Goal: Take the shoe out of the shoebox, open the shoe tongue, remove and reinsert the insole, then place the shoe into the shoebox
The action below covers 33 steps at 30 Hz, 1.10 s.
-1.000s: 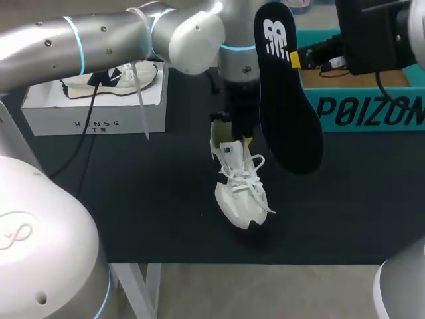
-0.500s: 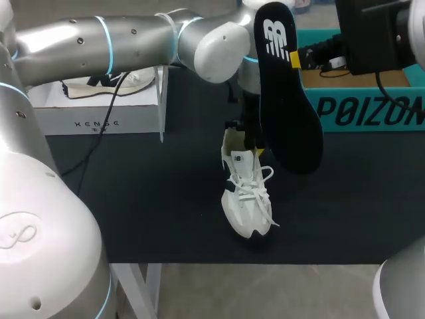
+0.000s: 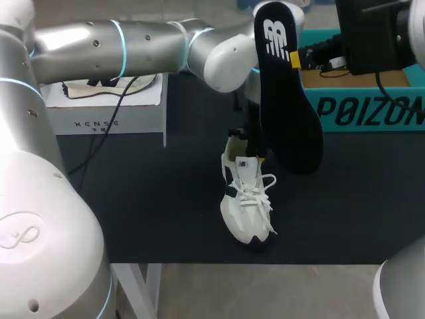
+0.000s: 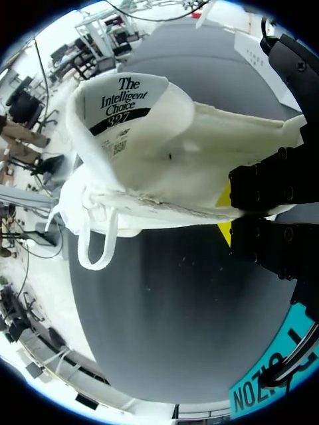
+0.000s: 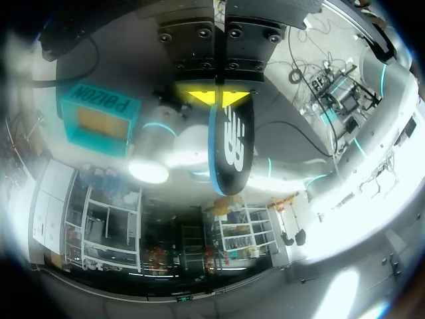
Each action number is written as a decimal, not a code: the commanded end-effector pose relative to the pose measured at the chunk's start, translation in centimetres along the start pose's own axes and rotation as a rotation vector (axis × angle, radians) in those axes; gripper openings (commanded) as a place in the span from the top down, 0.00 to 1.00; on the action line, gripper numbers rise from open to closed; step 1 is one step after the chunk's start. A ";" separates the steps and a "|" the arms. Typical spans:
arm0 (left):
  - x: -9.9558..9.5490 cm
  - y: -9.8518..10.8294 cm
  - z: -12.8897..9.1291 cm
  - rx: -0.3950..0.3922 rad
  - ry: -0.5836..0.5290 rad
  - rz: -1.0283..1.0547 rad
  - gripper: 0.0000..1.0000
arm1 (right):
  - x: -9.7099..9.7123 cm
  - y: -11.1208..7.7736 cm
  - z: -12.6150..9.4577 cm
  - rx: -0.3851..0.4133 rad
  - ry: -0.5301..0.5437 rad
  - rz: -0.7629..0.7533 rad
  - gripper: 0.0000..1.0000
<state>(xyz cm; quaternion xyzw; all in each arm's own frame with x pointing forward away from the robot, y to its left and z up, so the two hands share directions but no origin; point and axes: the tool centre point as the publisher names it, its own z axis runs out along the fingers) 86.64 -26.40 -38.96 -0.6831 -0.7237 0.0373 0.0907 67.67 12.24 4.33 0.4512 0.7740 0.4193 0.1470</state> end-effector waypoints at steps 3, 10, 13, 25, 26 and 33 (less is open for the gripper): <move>-0.1 0.0 0.6 -0.007 0.004 0.009 0.70 | 0.1 0.2 0.2 0.004 0.000 0.000 1.00; -0.1 0.0 -1.0 -0.035 -0.067 -0.004 0.00 | 0.1 0.2 0.2 0.004 0.000 0.000 1.00; 0.1 0.0 -2.7 -0.039 -0.159 -0.031 0.00 | 0.1 0.2 0.2 0.004 0.000 0.000 1.00; 4.1 0.8 -8.1 -0.145 -0.522 -0.099 0.00 | 0.1 0.2 0.2 0.004 0.000 0.000 1.00; 4.7 0.9 -8.7 -0.157 -0.573 -0.108 0.00 | 0.1 0.2 0.2 0.004 0.000 0.000 1.00; 7.7 1.2 -10.8 -0.173 -0.765 -0.182 0.00 | 0.1 0.2 0.2 0.004 0.000 0.000 1.00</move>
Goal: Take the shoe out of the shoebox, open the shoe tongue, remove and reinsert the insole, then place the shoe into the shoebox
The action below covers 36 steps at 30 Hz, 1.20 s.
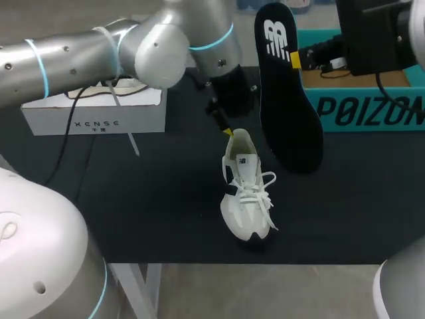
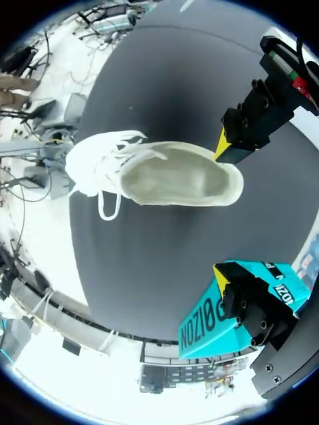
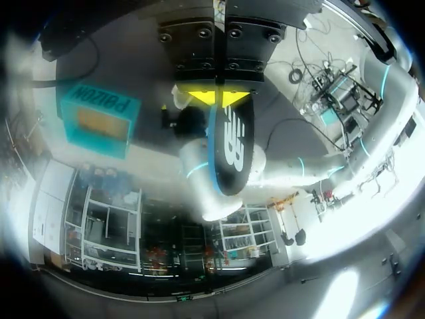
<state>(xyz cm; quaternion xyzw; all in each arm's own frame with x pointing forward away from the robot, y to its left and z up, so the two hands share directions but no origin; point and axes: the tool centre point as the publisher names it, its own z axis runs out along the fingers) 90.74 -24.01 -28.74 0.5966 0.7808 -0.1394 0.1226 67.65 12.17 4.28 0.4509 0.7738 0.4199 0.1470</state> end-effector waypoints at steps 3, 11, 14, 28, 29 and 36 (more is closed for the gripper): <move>4.2 -0.2 -2.5 -0.019 -0.296 -0.026 0.00 | 0.1 0.3 0.3 0.005 -0.001 0.000 1.00; 4.2 -0.2 -2.5 -0.019 -0.296 -0.026 0.00 | 0.1 0.3 0.3 0.005 -0.001 0.000 1.00; 4.2 -0.2 -2.5 -0.019 -0.296 -0.026 0.00 | 0.1 0.3 0.3 0.005 -0.001 0.000 1.00; 4.2 -0.2 -2.5 -0.019 -0.296 -0.026 0.00 | 0.1 0.3 0.3 0.005 -0.001 0.000 1.00; 4.2 -0.2 -2.5 -0.019 -0.296 -0.026 0.00 | 0.1 0.3 0.3 0.005 -0.001 0.000 1.00; 2.3 -1.7 -6.3 -0.098 -0.484 0.095 0.00 | 0.1 0.3 0.3 0.005 -0.001 0.000 1.00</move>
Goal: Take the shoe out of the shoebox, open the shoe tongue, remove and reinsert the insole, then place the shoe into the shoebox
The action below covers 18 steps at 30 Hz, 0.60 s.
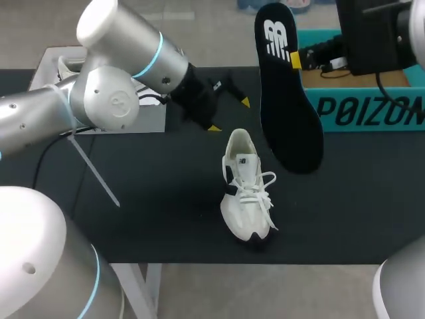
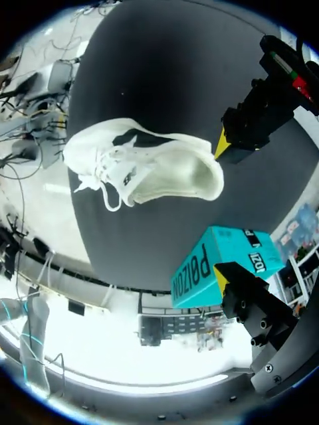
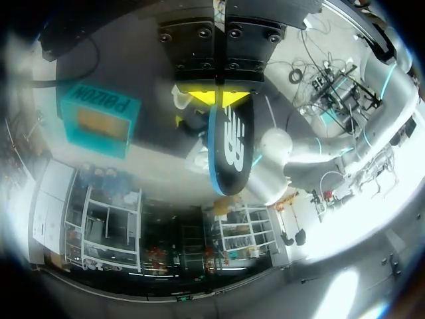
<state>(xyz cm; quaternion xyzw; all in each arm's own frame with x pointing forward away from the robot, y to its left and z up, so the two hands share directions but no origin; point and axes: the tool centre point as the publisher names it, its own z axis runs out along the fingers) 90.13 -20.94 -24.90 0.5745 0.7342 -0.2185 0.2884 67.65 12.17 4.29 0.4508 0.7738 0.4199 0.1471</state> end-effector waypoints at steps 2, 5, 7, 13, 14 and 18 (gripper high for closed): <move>0.1 -1.9 -2.8 -0.038 -0.201 0.063 0.00 | 0.1 0.3 0.3 0.005 -0.001 0.001 1.00; 0.6 -2.6 -3.7 -0.055 -0.338 0.125 0.00 | 0.1 0.3 0.3 0.005 -0.001 0.001 1.00; 1.1 -3.3 -4.2 -0.047 -0.424 0.169 0.00 | 0.1 0.3 0.3 0.005 -0.001 0.001 1.00; 2.8 -4.9 -4.9 -0.007 -0.594 0.217 0.00 | 0.1 0.3 0.3 0.005 -0.001 0.001 1.00; 3.0 -5.0 -4.9 0.003 -0.613 0.218 0.00 | 0.1 0.3 0.3 0.005 -0.001 0.001 1.00; 3.5 -5.2 -5.3 0.025 -0.653 0.209 0.00 | 0.1 0.3 0.3 0.005 -0.001 0.001 1.00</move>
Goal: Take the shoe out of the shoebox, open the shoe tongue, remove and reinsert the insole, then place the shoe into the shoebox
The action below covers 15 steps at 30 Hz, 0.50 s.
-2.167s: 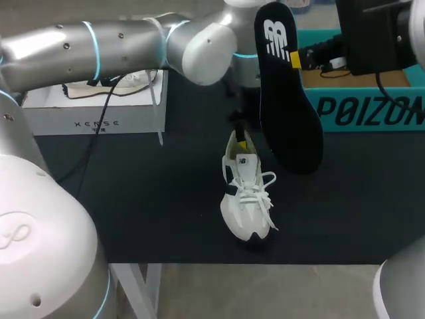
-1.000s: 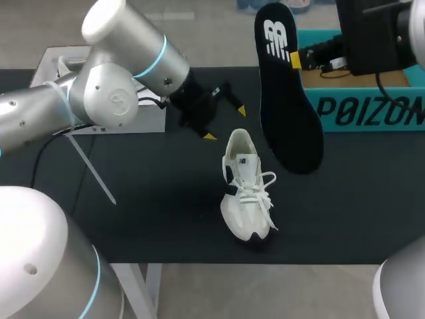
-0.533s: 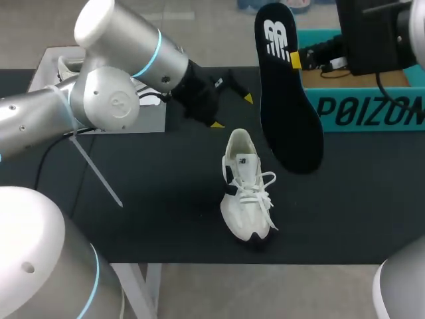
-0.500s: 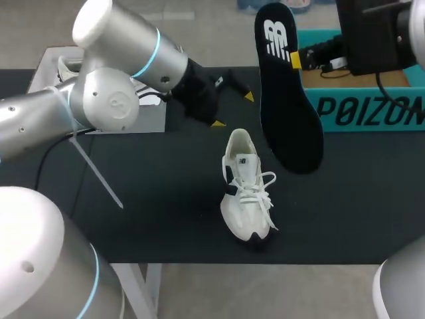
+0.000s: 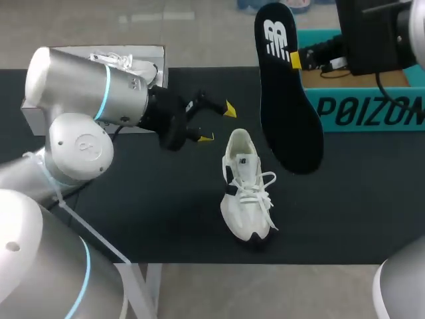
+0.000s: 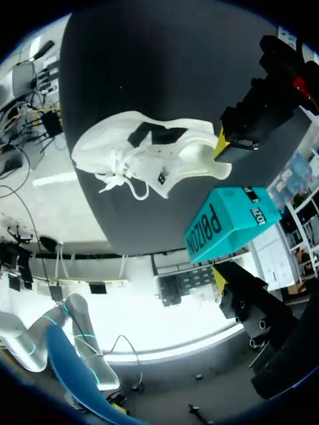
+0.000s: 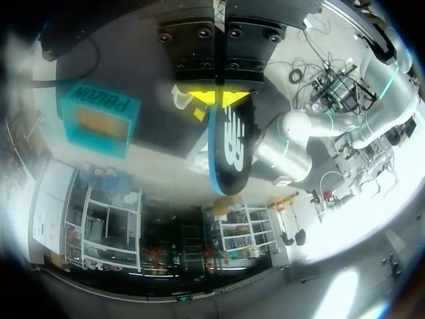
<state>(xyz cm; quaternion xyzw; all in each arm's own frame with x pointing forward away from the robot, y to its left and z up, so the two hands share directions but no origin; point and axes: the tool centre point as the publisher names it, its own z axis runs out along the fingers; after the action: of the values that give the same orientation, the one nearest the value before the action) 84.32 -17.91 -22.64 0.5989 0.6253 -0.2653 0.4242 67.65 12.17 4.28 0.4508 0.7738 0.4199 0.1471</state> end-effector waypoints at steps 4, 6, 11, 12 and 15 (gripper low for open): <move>1.1 -0.4 -1.6 0.034 -0.366 0.005 0.00 | 0.1 0.3 0.3 0.005 -0.001 0.001 1.00; 0.8 -0.3 -1.7 0.044 -0.388 0.010 0.00 | 0.1 0.3 0.3 0.005 -0.001 0.001 1.00; -0.2 -0.2 -1.5 0.041 -0.408 0.043 0.00 | 0.1 0.3 0.3 0.005 -0.001 0.001 1.00; -0.4 -0.1 -1.3 0.040 -0.409 0.045 0.00 | 0.1 0.3 0.3 0.005 -0.001 0.001 1.00; -1.2 0.2 -0.8 0.040 -0.420 0.059 0.00 | 0.1 0.3 0.3 0.005 -0.001 0.001 1.00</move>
<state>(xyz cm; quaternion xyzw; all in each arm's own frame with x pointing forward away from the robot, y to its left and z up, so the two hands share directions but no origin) 83.69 -16.84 -21.06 0.5640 0.5112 -0.3749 0.5291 67.65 12.17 4.28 0.4508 0.7739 0.4199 0.1471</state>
